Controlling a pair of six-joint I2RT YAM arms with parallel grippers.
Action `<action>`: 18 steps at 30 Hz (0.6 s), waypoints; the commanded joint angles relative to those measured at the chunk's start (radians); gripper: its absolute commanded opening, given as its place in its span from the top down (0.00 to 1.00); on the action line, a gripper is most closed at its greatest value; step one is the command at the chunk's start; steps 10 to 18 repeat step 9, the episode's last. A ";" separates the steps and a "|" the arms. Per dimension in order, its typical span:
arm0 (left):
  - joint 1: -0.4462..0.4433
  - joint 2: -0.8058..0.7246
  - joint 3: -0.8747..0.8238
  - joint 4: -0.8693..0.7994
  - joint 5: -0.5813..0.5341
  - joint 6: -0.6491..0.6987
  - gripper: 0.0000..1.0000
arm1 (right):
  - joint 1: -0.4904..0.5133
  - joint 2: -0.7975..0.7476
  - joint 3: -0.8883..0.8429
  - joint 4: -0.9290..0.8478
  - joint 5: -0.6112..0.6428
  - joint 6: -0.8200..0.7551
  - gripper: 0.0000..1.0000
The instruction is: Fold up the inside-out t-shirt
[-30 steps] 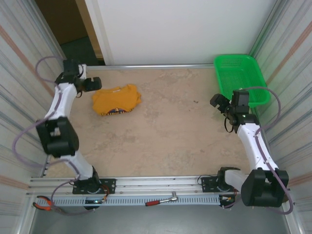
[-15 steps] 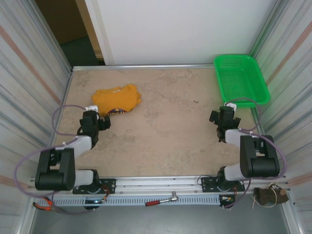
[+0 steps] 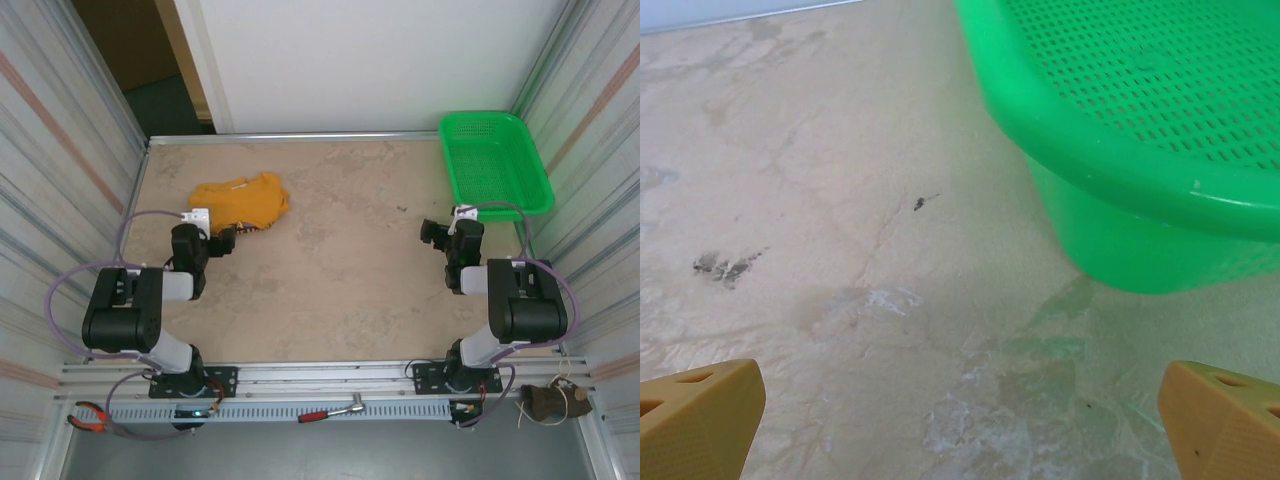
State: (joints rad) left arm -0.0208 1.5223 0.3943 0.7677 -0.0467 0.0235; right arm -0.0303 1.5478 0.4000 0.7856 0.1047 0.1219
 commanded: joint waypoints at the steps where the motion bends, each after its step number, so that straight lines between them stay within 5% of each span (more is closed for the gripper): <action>1: 0.004 -0.009 0.021 0.012 0.024 0.018 0.01 | 0.008 -0.008 0.001 0.027 -0.011 -0.024 0.01; 18: -0.002 -0.006 0.022 0.018 0.013 0.021 0.01 | -0.006 -0.008 0.006 0.016 -0.066 -0.030 0.01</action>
